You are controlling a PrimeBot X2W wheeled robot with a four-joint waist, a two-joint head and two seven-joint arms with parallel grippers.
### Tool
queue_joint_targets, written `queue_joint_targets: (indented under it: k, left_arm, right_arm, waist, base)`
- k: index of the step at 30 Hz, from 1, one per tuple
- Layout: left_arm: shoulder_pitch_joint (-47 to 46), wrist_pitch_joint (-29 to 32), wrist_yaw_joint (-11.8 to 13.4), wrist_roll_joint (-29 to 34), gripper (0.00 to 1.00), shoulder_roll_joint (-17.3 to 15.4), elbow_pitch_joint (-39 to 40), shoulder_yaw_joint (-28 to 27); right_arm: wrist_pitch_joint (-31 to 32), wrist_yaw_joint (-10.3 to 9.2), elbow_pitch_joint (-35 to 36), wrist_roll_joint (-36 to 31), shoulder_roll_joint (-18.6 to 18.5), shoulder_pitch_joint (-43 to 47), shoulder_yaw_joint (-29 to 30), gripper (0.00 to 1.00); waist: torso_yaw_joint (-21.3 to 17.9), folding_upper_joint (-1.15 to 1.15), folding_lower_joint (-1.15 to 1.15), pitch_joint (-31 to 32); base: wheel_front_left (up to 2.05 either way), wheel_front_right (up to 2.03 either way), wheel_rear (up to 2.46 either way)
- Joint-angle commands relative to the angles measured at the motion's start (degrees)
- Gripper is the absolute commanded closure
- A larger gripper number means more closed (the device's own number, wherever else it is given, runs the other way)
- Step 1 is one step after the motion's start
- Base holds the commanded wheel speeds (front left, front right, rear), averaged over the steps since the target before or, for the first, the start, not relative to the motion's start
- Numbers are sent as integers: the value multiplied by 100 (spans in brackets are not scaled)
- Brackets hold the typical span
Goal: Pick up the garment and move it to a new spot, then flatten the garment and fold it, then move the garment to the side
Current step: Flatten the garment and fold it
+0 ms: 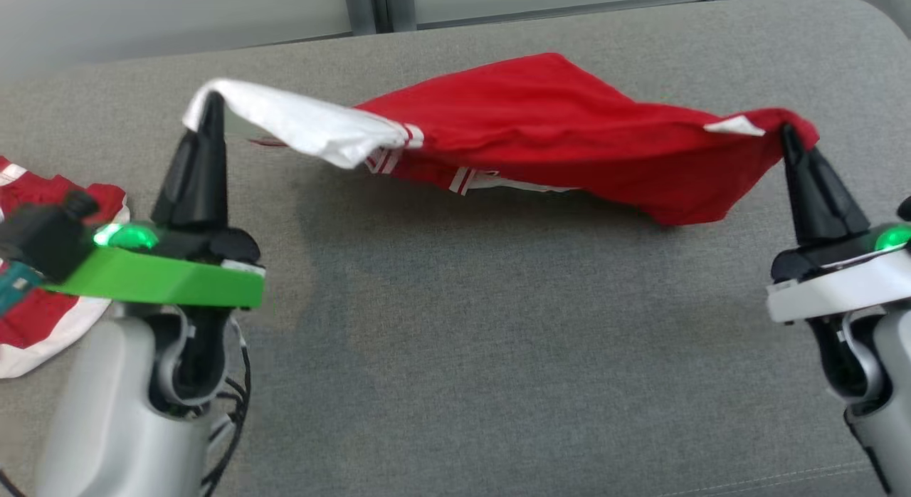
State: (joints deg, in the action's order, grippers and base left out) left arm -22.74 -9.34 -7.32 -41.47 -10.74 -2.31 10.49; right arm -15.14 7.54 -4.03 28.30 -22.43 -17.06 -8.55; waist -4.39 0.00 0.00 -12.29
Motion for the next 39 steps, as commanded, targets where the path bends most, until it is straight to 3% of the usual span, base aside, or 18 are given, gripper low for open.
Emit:
queue_joint_targets:
  k: [1,9,15,19,27,31,35,39]
  left_arm:
    - [-199,199,-20,-231,100,-105,280,-121]
    - [-1269,1412,384,-1134,100,-353,1461,-467]
    - [-1886,1974,591,-1280,100,-482,1773,-387]
    - [-2408,2175,641,-1203,100,-555,1480,-307]
    - [-4330,2234,408,-684,100,-690,89,-25]
    - [-5589,2024,192,-14,100,-836,-761,359]
    - [-6863,1536,74,708,100,-904,-1640,738]
    - [-7962,515,34,1329,100,-745,-2344,1006]
  right_arm:
    - [0,-10,170,254,-185,-148,-39,100]
    - [0,-10,773,1603,-1287,-729,-20,100]
    - [2,-10,872,1951,-1862,-1097,44,100]
    - [113,-10,720,2002,-2035,-1593,-210,100]
    - [427,-10,-174,1787,-1852,-3604,-1038,100]
    - [378,-10,-852,1485,-1689,-4811,-1347,100]
    - [196,-10,-1589,1033,-1503,-5957,-1535,100]
    - [26,-10,-2186,487,-1246,-6861,-1479,100]
  waist:
    - [-22,0,0,125]
    - [3,0,0,236]
    - [1,0,0,170]
    - [3,0,0,-20]
    - [-4,0,0,-935]
    - [24,0,0,-1595]
    - [0,0,0,-2226]
    - [-68,0,0,-2735]
  base:
    - [0,0,0]
    - [0,0,0]
    - [0,0,0]
    - [0,0,0]
    - [0,0,0]
    - [0,0,0]
    - [0,0,0]
    - [0,0,0]
